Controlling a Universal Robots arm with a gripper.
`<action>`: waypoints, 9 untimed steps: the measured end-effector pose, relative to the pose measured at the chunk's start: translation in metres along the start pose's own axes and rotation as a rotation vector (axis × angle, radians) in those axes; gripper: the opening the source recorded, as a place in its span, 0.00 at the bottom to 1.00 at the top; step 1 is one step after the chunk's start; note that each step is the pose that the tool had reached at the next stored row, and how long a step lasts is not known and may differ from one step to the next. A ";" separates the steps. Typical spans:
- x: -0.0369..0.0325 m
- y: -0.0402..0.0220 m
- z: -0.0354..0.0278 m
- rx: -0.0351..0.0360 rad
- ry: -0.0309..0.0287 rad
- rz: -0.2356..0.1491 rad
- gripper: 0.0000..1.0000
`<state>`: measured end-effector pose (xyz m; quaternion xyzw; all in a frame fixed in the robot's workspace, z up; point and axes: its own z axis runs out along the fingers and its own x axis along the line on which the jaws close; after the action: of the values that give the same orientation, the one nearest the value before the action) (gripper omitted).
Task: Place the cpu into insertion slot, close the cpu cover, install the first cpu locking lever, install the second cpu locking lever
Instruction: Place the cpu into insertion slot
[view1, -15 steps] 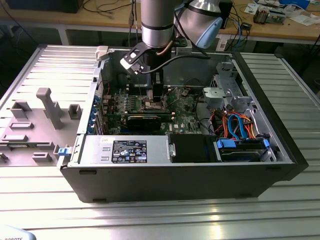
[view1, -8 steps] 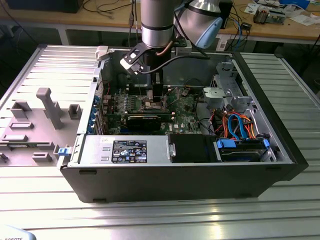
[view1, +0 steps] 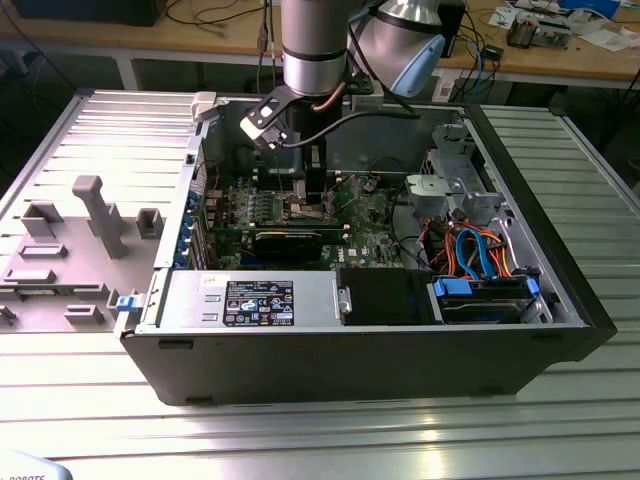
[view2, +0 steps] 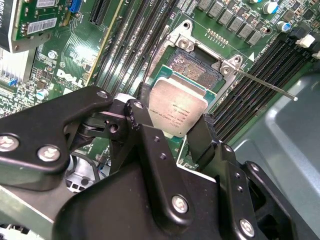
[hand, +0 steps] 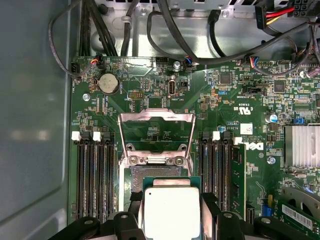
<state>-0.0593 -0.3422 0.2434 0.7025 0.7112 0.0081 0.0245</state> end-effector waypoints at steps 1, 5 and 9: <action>0.0000 -0.0001 0.0008 0.0001 -0.0002 0.000 0.54; 0.0001 -0.0004 0.0063 0.0003 -0.0004 0.000 0.54; 0.0004 -0.0008 0.0110 0.0002 -0.0004 0.000 0.54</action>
<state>-0.0596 -0.3421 0.2323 0.7025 0.7112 0.0079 0.0245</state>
